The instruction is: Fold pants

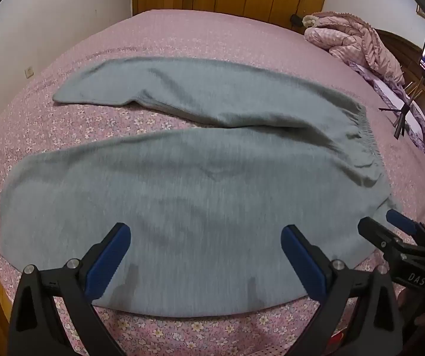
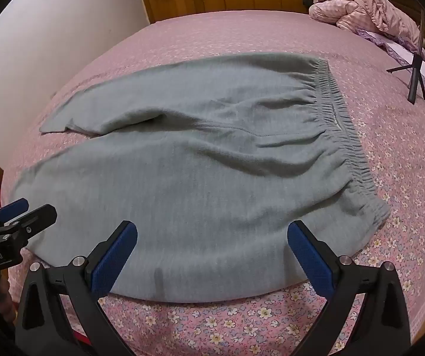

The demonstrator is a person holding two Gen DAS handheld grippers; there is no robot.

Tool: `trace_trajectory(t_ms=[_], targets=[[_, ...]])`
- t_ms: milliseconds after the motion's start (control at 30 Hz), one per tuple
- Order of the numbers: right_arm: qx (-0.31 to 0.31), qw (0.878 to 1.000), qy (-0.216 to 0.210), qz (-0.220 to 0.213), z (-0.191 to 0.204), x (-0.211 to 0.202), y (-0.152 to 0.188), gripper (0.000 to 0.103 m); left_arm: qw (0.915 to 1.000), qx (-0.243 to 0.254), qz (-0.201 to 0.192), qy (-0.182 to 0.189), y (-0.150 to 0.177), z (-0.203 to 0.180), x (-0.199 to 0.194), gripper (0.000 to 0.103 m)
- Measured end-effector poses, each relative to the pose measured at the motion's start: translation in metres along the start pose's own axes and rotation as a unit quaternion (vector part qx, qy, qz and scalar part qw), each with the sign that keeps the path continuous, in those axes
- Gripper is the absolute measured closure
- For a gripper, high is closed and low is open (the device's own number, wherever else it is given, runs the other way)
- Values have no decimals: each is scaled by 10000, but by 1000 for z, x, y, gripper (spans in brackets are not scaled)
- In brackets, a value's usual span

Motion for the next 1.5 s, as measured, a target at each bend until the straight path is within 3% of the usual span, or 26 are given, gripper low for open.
trace_trajectory(t_ms=[1500], targets=[[22, 10000, -20, 81, 4, 5, 3, 0, 9999, -23, 119, -63, 3, 2, 5, 0]])
Point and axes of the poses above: each gripper's, at about its wrist camera, not at the fingertips, and x roughly the way its jaws point, z to its left, y to its underside, the point moved 1 cm from there along x, roughly the way its jaws point, and after that the axes turned 3 degrees about x, right-handed, at the moved point
